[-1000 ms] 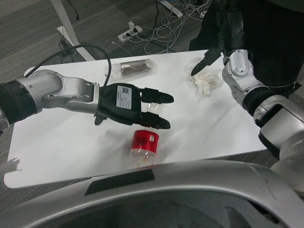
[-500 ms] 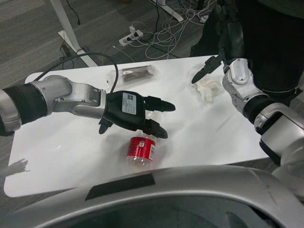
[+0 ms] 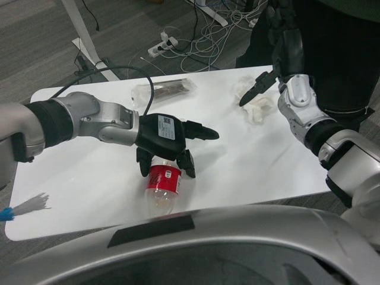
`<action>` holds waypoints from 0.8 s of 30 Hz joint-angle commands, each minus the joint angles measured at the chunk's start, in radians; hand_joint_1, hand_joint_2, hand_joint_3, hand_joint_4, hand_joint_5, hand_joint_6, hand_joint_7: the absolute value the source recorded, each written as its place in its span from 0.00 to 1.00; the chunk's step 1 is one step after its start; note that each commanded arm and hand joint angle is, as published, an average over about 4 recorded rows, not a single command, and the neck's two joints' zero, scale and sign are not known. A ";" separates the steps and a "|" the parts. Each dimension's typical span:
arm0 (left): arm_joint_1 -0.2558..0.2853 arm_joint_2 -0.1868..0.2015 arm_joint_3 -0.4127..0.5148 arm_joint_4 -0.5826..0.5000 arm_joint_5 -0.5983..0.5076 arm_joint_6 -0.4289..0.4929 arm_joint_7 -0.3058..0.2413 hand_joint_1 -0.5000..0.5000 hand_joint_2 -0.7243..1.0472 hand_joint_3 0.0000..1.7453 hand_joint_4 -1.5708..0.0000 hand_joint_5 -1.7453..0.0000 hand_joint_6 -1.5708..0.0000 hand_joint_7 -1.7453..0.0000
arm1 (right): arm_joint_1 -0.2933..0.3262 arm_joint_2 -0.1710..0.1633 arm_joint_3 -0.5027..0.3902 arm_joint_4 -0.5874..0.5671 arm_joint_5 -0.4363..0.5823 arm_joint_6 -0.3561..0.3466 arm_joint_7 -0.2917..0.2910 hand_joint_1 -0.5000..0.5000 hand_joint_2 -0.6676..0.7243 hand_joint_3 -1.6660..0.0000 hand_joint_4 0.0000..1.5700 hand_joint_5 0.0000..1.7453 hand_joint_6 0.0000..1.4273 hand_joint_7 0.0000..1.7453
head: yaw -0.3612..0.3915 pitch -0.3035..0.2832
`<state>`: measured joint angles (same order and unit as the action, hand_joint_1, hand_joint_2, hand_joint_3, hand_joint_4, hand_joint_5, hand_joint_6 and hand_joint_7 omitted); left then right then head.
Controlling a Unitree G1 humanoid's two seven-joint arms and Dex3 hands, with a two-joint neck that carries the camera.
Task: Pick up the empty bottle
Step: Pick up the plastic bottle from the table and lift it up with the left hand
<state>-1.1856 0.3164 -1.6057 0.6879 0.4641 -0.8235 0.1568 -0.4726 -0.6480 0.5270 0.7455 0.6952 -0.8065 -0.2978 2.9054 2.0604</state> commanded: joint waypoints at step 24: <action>0.102 -0.022 0.055 0.199 -0.140 0.143 -0.308 0.00 1.00 0.00 0.01 0.00 0.05 0.21 | 0.016 0.005 0.016 -0.023 0.006 -0.022 -0.001 0.04 1.00 1.00 0.00 0.00 0.00 0.00 | 0.037 0.014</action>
<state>-1.1460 0.2788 -1.5234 0.8622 0.2837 -0.7158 -0.0695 -0.4687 -0.6457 0.5384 0.7210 0.6958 -0.8133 -0.2976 2.9381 2.0711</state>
